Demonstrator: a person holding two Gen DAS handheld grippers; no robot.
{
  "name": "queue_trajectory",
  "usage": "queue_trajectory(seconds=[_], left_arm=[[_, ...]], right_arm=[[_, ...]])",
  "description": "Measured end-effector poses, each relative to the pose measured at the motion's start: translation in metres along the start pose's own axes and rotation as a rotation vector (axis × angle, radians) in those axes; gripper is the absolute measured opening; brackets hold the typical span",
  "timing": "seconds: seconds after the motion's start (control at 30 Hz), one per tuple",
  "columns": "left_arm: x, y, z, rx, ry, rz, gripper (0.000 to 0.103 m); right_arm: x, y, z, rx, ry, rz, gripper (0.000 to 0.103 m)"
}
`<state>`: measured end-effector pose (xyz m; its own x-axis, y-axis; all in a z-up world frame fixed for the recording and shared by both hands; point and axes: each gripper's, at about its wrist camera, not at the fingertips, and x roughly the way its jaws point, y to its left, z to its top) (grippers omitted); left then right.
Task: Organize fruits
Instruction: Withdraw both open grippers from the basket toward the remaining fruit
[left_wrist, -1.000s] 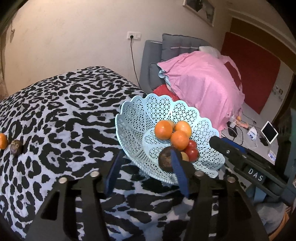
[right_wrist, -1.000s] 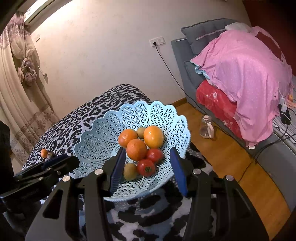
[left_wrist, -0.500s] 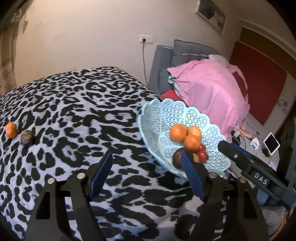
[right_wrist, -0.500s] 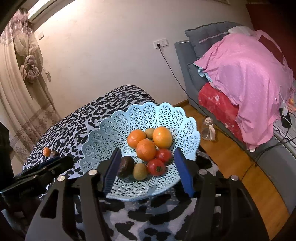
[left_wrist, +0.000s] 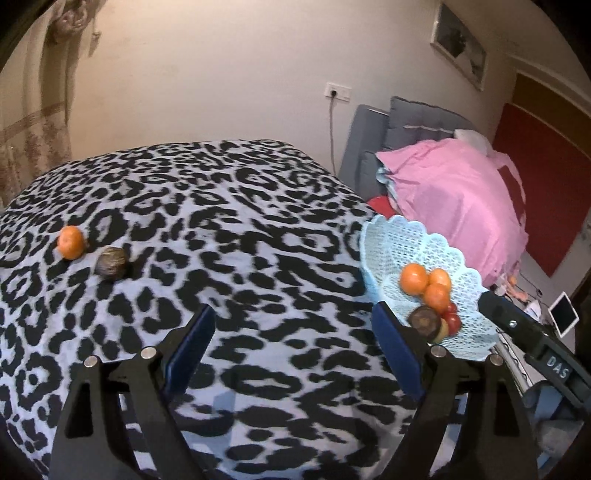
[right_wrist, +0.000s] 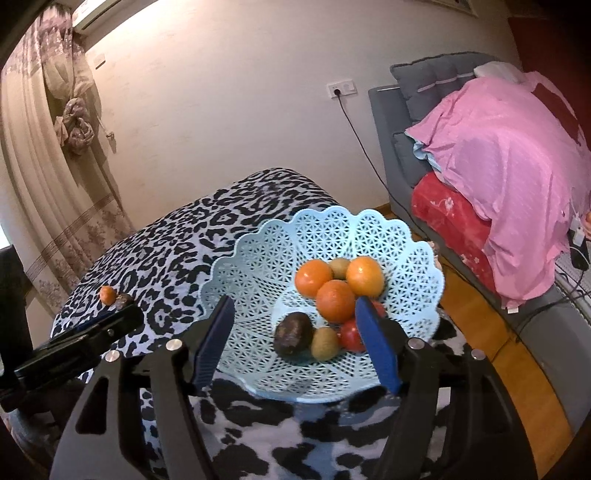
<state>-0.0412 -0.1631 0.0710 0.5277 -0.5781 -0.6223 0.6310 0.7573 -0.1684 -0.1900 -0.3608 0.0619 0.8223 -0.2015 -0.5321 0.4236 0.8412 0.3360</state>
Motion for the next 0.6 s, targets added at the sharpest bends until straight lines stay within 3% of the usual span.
queue_trajectory(seconds=[0.2,0.6], left_arm=[[-0.006,0.018,-0.001,-0.016,-0.020,0.060,0.086],[-0.015,0.051,-0.005,-0.069,-0.035,0.108,0.086]], right_arm=[[0.002,0.014,0.002,-0.021,-0.002,0.011,0.075],[0.011,0.054,-0.005,-0.089,0.030,0.064,0.076]])
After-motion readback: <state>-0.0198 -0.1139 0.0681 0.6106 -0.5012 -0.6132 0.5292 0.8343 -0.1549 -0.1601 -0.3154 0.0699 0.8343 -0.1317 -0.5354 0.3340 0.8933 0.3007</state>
